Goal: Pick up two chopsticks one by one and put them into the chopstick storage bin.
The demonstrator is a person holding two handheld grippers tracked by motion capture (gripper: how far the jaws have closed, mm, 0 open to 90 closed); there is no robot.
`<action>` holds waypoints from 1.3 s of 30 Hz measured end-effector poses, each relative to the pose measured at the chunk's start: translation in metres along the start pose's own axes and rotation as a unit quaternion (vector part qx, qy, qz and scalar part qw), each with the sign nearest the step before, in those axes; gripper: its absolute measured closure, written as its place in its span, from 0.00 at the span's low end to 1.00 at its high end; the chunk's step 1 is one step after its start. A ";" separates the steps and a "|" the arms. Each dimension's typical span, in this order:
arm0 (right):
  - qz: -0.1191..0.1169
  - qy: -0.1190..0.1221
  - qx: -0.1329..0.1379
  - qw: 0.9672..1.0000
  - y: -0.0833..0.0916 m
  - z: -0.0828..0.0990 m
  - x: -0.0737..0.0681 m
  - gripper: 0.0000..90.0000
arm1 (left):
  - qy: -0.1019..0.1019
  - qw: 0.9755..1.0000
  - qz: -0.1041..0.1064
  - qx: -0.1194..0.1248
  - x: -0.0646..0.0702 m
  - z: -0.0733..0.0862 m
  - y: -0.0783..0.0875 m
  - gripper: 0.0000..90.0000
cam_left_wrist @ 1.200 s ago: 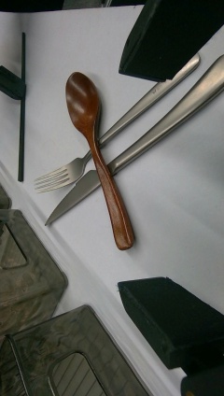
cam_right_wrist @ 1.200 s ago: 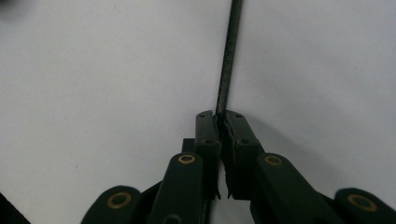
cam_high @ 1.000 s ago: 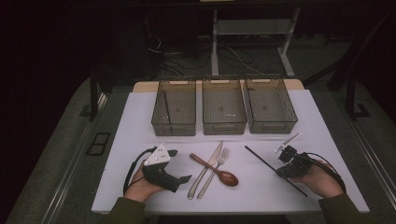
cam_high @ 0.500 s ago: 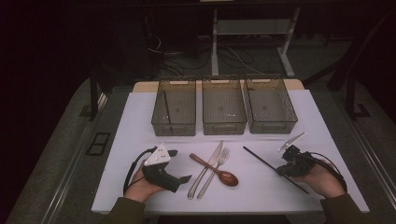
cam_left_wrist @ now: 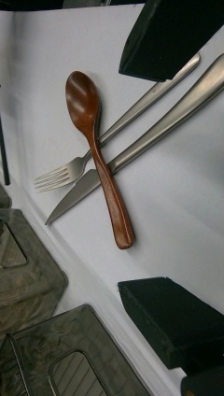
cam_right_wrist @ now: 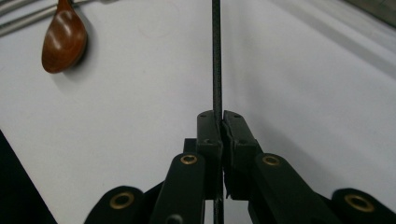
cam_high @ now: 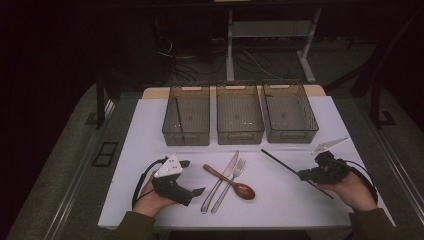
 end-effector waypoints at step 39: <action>-0.022 -0.019 0.100 0.995 0.008 -0.055 -0.007 0.96 | 0.002 1.000 -0.019 -0.003 0.000 0.002 -0.004 0.00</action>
Point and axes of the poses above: each handheld gripper's, and its own axes: y roughly backward along the jaws, z roughly out of its underside, x roughly to its right, the point moved 3 cm from there along -y, roughly forward along the jaws, and after that the axes turned 5 degrees about z, right-handed, at the moved point
